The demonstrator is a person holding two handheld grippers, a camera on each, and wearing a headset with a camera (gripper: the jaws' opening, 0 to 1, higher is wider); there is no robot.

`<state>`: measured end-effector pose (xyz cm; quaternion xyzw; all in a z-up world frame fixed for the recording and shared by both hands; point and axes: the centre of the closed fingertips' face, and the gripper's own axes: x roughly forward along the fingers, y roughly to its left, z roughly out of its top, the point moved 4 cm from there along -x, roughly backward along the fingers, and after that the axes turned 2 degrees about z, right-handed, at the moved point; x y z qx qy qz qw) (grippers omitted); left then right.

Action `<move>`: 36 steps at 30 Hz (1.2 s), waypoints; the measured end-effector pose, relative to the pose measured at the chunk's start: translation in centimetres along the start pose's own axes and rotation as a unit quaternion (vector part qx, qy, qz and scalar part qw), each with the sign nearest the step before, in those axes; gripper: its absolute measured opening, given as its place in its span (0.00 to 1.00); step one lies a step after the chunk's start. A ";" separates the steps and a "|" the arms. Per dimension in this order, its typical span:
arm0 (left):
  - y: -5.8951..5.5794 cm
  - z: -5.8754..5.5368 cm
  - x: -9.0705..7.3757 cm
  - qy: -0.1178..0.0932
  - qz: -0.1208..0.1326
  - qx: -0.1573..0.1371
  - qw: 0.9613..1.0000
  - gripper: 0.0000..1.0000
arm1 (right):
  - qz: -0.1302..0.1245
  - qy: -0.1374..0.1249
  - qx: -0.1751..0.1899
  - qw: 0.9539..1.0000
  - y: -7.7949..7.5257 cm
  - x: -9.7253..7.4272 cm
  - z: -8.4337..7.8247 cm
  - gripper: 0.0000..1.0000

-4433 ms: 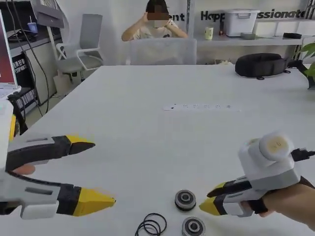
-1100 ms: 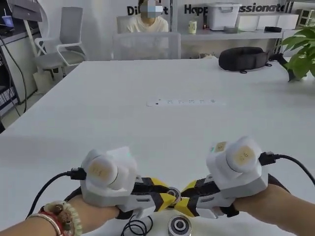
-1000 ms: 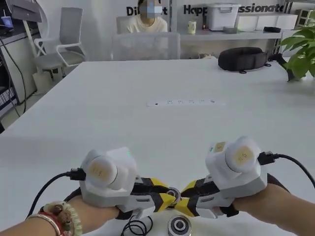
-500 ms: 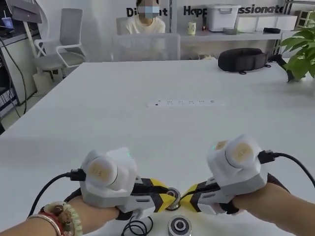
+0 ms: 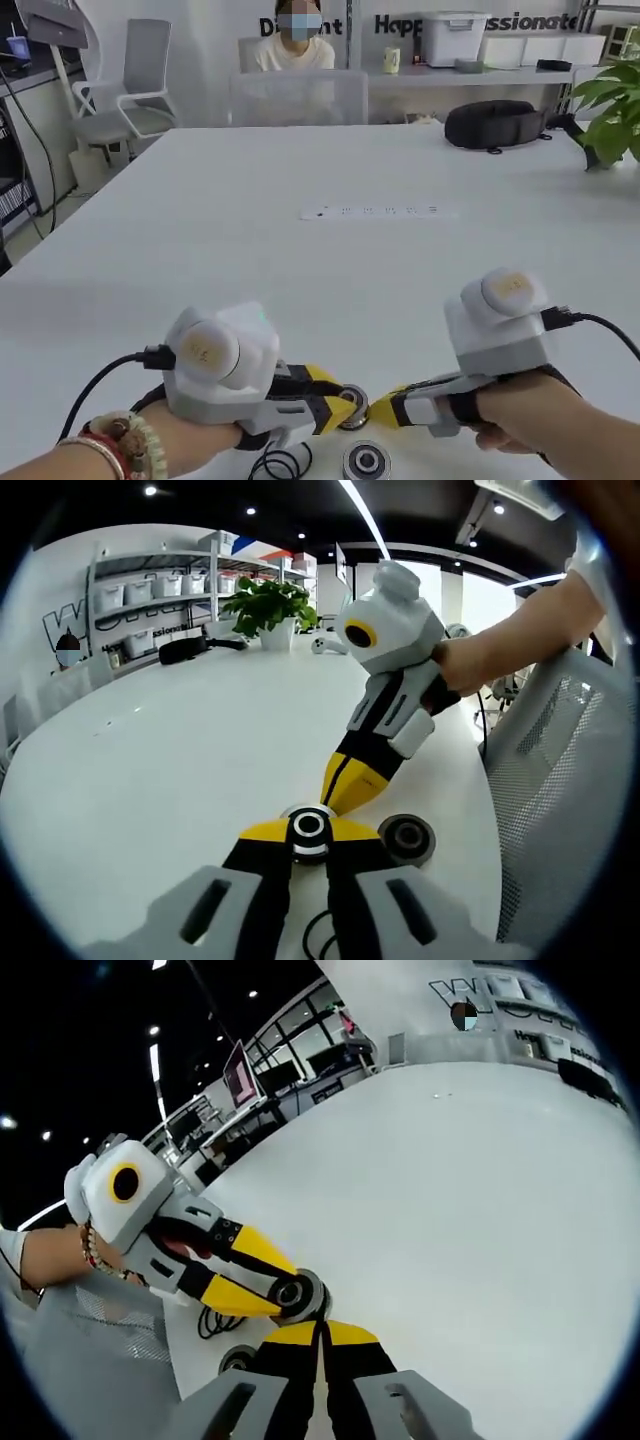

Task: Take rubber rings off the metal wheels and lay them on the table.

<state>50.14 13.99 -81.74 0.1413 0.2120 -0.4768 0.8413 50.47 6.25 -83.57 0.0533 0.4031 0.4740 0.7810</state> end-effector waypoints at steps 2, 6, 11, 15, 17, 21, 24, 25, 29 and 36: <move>0.0 0.0 0.0 0.000 0.000 0.000 1.000 0.07 | 0.001 -0.003 0.015 1.000 0.0 0.0 0.0 0.00; 0.0 0.0 0.0 0.001 0.000 0.000 1.000 0.07 | 0.008 -0.014 0.066 0.998 -0.2 -0.1 0.0 0.00; 0.0 0.0 0.0 0.000 0.000 0.000 1.000 0.07 | 0.010 -0.020 0.074 0.997 -0.2 -0.3 0.2 0.00; 0.0 0.0 -0.1 0.001 0.001 0.000 1.000 0.07 | 0.014 -0.028 0.078 0.996 -0.2 -0.5 0.5 0.00; 0.0 0.0 -0.1 0.001 0.000 0.001 1.000 0.07 | 0.022 -0.056 0.082 0.995 -0.1 -0.8 1.4 0.00; 0.0 0.0 -0.1 0.000 0.000 0.002 1.000 0.07 | 0.021 -0.045 0.077 0.996 0.0 -0.7 1.1 0.00; 0.0 0.0 -0.1 0.000 0.000 0.003 1.000 0.07 | 0.022 -0.044 0.077 0.996 0.2 -0.7 1.2 0.00; 0.0 0.0 -0.1 0.001 0.000 0.005 1.000 0.07 | 0.019 -0.041 0.076 0.996 0.4 -0.6 1.2 0.00; 0.0 0.0 -0.2 0.002 -0.001 0.007 1.000 0.07 | 0.009 -0.032 0.047 0.998 0.9 -0.4 1.3 0.00; 0.1 -0.1 -0.3 0.001 0.000 0.005 1.000 0.07 | 0.006 -0.029 0.037 0.999 1.1 -0.3 1.5 0.00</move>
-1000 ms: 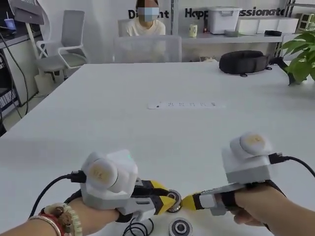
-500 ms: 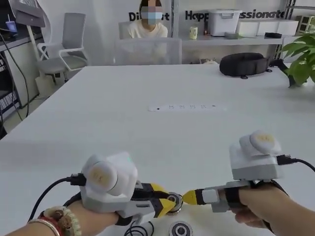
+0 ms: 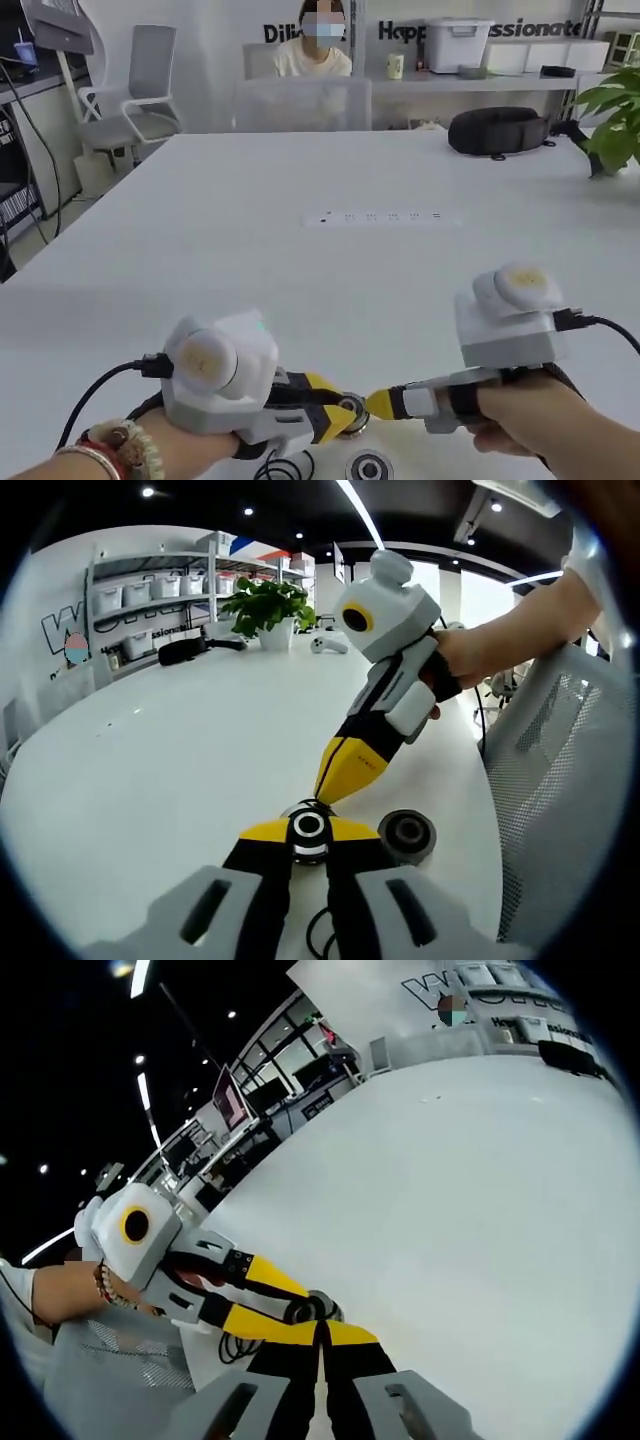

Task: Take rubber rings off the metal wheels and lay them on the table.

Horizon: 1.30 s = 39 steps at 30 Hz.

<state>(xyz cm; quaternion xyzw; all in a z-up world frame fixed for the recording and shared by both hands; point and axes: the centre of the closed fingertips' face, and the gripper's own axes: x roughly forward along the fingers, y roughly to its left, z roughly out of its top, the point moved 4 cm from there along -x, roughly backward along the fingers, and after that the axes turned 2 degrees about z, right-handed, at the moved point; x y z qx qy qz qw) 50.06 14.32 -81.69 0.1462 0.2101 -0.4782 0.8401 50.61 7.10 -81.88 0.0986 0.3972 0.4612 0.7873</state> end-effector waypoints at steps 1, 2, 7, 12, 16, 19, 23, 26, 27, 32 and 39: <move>0.0 0.0 0.0 0.000 0.000 0.000 1.000 0.07 | 0.000 0.000 0.000 1.000 0.0 0.0 0.0 0.00; 0.0 0.0 0.0 0.000 0.000 0.000 1.000 0.07 | 0.000 0.000 -0.001 1.000 0.0 0.0 0.0 0.00; 0.0 0.0 0.0 -0.001 0.000 0.000 1.000 0.07 | 0.000 0.001 -0.004 1.000 0.2 0.0 0.1 0.00; 0.0 0.0 0.0 -0.002 0.000 -0.001 1.000 0.07 | 0.001 0.001 -0.008 1.000 0.4 0.1 0.2 0.00; 0.0 0.0 0.0 -0.003 0.000 -0.003 1.000 0.07 | 0.003 -0.001 -0.010 1.000 0.5 0.1 0.3 0.00; 0.0 0.0 0.0 -0.003 0.000 -0.002 1.000 0.07 | 0.005 -0.002 -0.011 1.000 0.7 0.1 0.4 0.00; 0.0 0.0 0.0 -0.002 0.000 0.000 1.000 0.07 | 0.008 -0.002 -0.014 1.000 1.0 0.1 0.5 0.00; 0.0 0.0 0.0 -0.002 -0.001 0.001 1.000 0.07 | 0.013 -0.002 -0.016 1.000 1.2 0.2 0.5 0.00; 0.0 0.0 0.0 -0.002 -0.001 0.001 1.000 0.07 | 0.015 -0.003 -0.018 1.000 1.4 0.2 0.6 0.00; 0.0 0.0 0.0 -0.003 -0.001 0.000 1.000 0.07 | 0.024 -0.007 -0.020 0.999 1.5 0.4 0.7 0.00; 0.1 0.0 0.0 -0.004 0.000 -0.002 1.000 0.07 | 0.050 -0.018 -0.013 0.998 2.3 0.4 1.0 0.00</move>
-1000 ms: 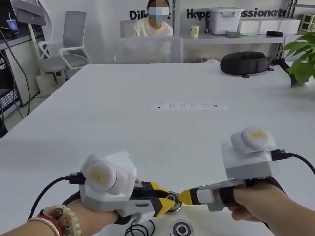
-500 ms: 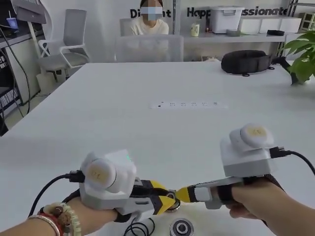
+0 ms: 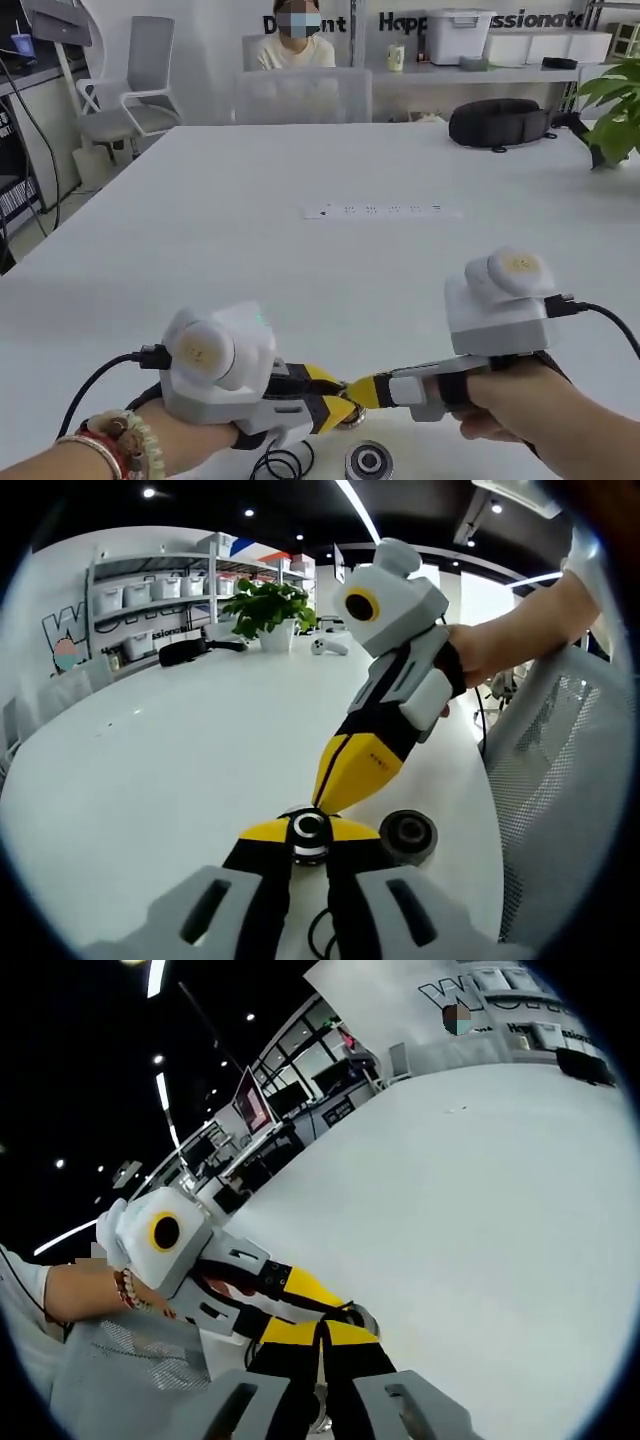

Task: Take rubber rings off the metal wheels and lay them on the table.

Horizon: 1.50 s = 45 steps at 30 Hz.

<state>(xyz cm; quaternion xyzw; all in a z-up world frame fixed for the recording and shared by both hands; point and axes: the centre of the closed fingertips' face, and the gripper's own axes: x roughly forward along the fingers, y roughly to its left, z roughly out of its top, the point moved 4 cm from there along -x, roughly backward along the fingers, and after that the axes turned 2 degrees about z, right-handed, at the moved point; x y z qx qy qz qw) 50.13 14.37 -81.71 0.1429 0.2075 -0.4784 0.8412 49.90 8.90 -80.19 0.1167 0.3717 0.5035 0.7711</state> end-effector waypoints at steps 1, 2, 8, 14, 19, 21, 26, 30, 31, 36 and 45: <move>0.0 0.0 0.0 0.000 0.000 0.000 1.000 0.07 | -0.005 0.002 0.004 1.000 0.0 -0.1 0.1 0.00; 0.0 0.0 0.0 0.000 0.000 -0.001 1.000 0.07 | -0.006 -0.001 0.001 1.000 0.1 -0.1 0.3 0.00; 0.1 0.0 0.0 0.000 0.002 -0.010 1.000 0.07 | -0.009 -0.004 0.006 1.000 -0.2 -0.1 0.3 0.00; 0.2 0.1 0.0 0.002 0.002 -0.038 0.999 0.07 | -0.042 0.020 -0.008 0.999 -1.6 -0.3 -0.7 0.00; -0.3 0.1 -0.1 0.014 -0.017 -0.021 1.000 0.14 | -0.035 0.023 -0.005 0.999 -1.4 -0.3 -0.8 0.00; -0.4 0.1 -0.2 0.019 -0.020 -0.016 0.999 0.14 | -0.034 0.022 -0.007 0.999 -1.4 -0.2 -0.8 0.00; -0.4 0.1 -0.5 0.038 -0.029 0.005 0.999 0.15 | -0.032 0.013 -0.001 0.999 -1.3 -0.3 -0.4 0.00; -0.4 0.8 -1.2 0.038 -0.038 0.015 0.998 0.15 | -0.031 0.003 0.004 0.999 -1.4 -0.6 -0.1 0.00; -0.4 0.9 -1.5 0.038 -0.043 0.014 0.998 0.16 | -0.032 0.001 0.005 0.999 -1.4 -0.7 0.0 0.00; 0.1 1.8 -2.8 0.049 -0.046 0.033 0.997 0.21 | -0.032 -0.013 0.014 0.999 -1.7 -1.1 0.6 0.00; -0.4 4.1 -5.7 0.045 -0.067 0.065 0.995 0.36 | -0.033 -0.034 0.018 0.999 -1.8 -1.8 1.4 0.00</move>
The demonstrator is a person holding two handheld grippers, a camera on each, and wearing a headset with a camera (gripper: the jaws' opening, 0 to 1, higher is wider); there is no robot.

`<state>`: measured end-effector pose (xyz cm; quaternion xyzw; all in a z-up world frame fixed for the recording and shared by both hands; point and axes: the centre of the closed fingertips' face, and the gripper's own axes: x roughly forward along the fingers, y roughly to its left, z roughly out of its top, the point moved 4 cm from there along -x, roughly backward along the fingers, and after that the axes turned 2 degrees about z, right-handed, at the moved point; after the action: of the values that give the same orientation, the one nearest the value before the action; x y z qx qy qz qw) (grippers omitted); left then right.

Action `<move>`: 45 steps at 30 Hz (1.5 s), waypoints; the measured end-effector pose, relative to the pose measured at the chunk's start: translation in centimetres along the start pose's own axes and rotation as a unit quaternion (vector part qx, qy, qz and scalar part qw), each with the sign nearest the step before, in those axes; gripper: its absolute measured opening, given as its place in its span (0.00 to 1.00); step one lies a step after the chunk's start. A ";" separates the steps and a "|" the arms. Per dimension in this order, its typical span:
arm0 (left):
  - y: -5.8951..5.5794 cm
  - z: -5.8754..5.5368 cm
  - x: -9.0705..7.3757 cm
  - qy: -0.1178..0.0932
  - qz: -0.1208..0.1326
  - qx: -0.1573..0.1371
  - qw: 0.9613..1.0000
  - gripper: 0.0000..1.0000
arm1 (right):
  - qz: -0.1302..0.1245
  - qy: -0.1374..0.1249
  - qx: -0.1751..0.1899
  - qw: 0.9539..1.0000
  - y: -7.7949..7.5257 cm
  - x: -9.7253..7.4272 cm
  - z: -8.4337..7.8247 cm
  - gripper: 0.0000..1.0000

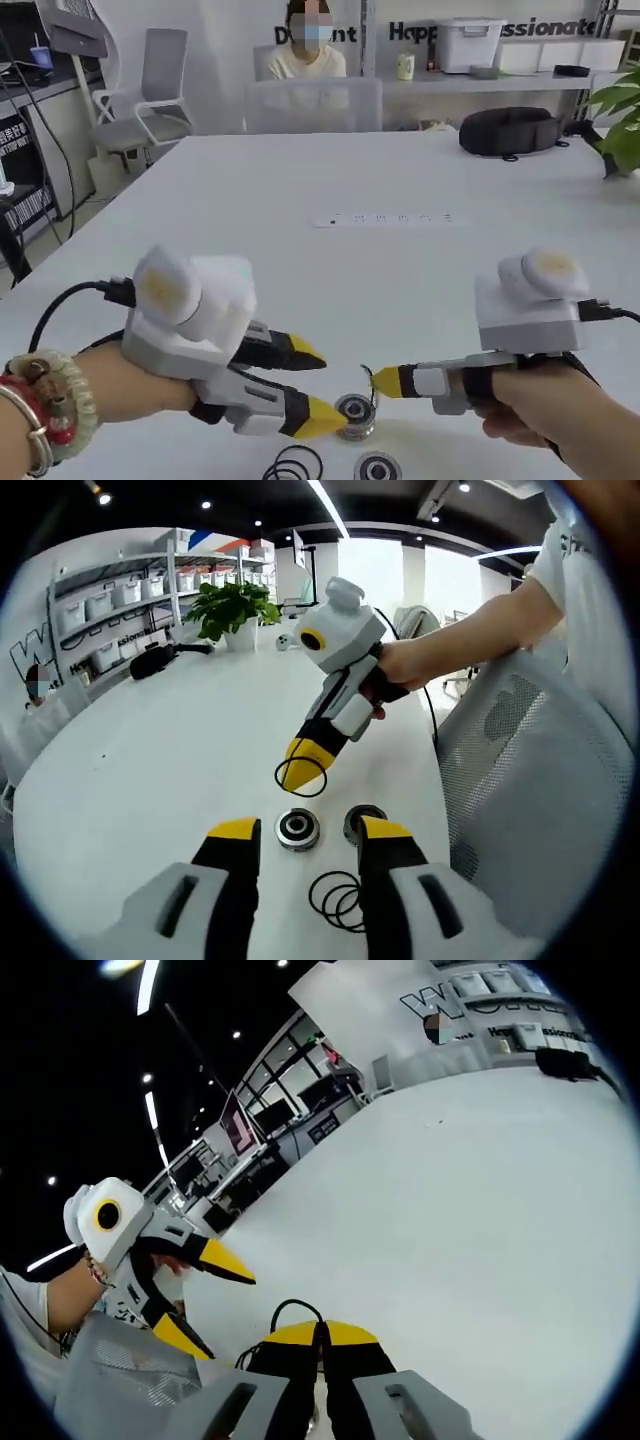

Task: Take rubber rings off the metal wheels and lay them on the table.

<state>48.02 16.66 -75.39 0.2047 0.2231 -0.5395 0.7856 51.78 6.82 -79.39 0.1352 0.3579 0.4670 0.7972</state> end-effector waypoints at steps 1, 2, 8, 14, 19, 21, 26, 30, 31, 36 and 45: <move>-0.1 0.3 -0.5 -0.004 -0.002 0.000 1.000 0.37 | 0.000 -0.003 0.001 1.000 0.0 -0.1 0.1 0.00; -0.1 0.5 -1.0 -0.007 -0.002 0.000 1.000 0.38 | 0.000 -0.005 0.001 1.000 0.0 -0.1 0.2 0.00; -0.4 1.2 -3.8 -0.019 0.009 0.012 1.000 0.41 | 0.000 -0.013 0.003 1.000 -0.1 -0.3 0.5 0.00; -0.2 1.2 -6.8 -0.028 0.041 0.021 0.999 0.44 | 0.002 -0.019 0.004 1.000 0.1 -0.4 0.8 0.00; 0.3 1.3 -9.4 -0.048 0.076 0.008 0.996 0.48 | 0.004 -0.017 0.003 1.000 0.3 -0.4 0.7 0.00; 0.3 1.0 -10.4 -0.048 0.088 0.006 0.995 0.51 | 0.005 -0.017 0.000 1.000 0.4 -0.4 0.8 0.00; 0.1 -0.3 -12.3 -0.043 0.111 -0.014 0.993 0.55 | 0.010 -0.013 -0.001 1.000 0.8 -0.1 0.6 0.00; -0.4 -1.5 -13.6 -0.043 0.131 -0.031 0.990 0.57 | 0.015 -0.007 -0.006 1.000 1.3 0.2 0.5 0.00; -0.5 -1.6 -13.8 -0.044 0.133 -0.033 0.990 0.57 | 0.018 -0.007 -0.006 1.000 1.5 0.2 0.5 0.00; -1.3 -3.3 -14.4 -0.041 0.148 -0.056 0.987 0.58 | 0.033 -0.001 -0.013 0.999 2.8 0.7 0.3 0.00; -2.5 -5.5 -14.3 -0.044 0.160 -0.097 0.981 0.61 | 0.055 0.018 -0.035 0.998 4.5 1.5 -0.1 0.00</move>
<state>40.38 29.78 -71.92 0.1364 0.2039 -0.3908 0.8872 49.26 10.40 -77.68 0.1186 0.3478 0.5250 0.7677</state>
